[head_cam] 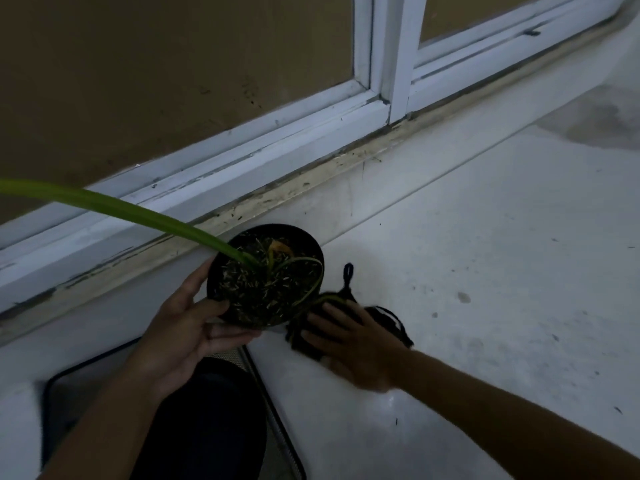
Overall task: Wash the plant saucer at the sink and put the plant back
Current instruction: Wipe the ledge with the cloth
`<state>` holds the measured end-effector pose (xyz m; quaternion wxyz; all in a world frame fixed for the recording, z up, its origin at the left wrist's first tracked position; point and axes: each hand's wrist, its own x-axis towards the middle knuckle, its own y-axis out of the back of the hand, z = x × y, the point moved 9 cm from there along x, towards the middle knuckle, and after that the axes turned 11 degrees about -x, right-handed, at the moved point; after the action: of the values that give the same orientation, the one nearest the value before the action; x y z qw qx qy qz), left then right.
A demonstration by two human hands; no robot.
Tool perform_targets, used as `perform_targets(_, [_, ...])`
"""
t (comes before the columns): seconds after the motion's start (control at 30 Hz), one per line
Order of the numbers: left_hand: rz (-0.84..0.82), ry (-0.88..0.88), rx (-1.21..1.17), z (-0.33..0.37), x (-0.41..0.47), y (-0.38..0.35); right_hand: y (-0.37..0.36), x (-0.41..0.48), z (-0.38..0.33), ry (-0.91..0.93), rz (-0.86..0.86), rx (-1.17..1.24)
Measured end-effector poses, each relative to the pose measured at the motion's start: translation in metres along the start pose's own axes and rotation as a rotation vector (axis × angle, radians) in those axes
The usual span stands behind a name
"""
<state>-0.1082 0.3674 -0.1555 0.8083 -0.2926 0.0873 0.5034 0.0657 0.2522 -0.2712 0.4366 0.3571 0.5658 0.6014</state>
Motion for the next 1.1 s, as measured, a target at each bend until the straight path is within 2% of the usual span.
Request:
perform_targets(0.07, [-0.011, 0.008, -0.016, -0.004, 0.002, -0.007, -0.004, -0.024, 0.026, 0.039, 0.038, -0.071])
perform_targets(0.1, [-0.016, 0.013, -0.025, -0.005, 0.003, -0.011, -0.004, -0.027, 0.051, -0.026, 0.045, -0.099])
perform_targets(0.13, [-0.019, 0.017, -0.037, -0.007, 0.004, -0.014, -0.005, -0.026, 0.08, -0.152, 0.018, -0.101])
perform_targets(0.2, [-0.026, 0.024, -0.042, -0.009, 0.004, -0.019, -0.004, -0.017, 0.134, -0.55, -0.035, -0.019])
perform_targets(0.27, [-0.039, 0.026, -0.025, -0.01, 0.001, -0.019, -0.003, -0.004, 0.148, -0.92, -0.043, 0.117])
perform_targets(0.33, [-0.049, 0.027, -0.008, -0.006, -0.003, -0.016, 0.003, 0.017, 0.128, -1.072, -0.03, 0.19])
perform_targets(0.37, [-0.049, 0.026, 0.002, -0.003, -0.005, -0.013, 0.006, 0.031, 0.11, -1.034, -0.027, 0.191])
perform_targets(0.4, [-0.049, 0.025, 0.011, 0.0, -0.007, -0.01, 0.008, 0.049, 0.085, -0.914, -0.025, 0.17])
perform_targets(0.5, [-0.054, 0.019, 0.021, 0.012, -0.014, -0.003, 0.018, 0.084, 0.001, -0.414, -0.038, 0.08])
perform_targets(0.6, [-0.054, 0.017, 0.013, 0.019, -0.02, -0.001, 0.019, 0.064, -0.047, -0.062, -0.023, 0.008])
perform_targets(0.73, [-0.061, 0.022, 0.0, 0.014, -0.02, -0.011, 0.01, -0.033, -0.051, 0.115, 0.081, 0.004])
perform_targets(0.8, [-0.061, 0.029, -0.01, 0.006, -0.017, -0.017, 0.003, -0.067, -0.014, 0.034, 0.052, -0.064])
perform_targets(0.9, [-0.043, 0.057, -0.024, -0.013, -0.011, -0.031, 0.001, -0.091, 0.06, -0.442, -0.038, -0.023])
perform_targets(1.0, [-0.022, 0.064, -0.048, -0.034, -0.003, -0.051, -0.001, -0.105, 0.056, -0.828, -0.053, 0.069])
perform_targets(1.07, [-0.021, 0.072, -0.062, -0.049, 0.002, -0.067, 0.001, -0.11, 0.019, -0.87, -0.036, 0.104])
perform_targets(1.1, [-0.021, 0.076, -0.065, -0.056, 0.005, -0.075, 0.004, -0.113, -0.004, -0.793, -0.009, 0.122])
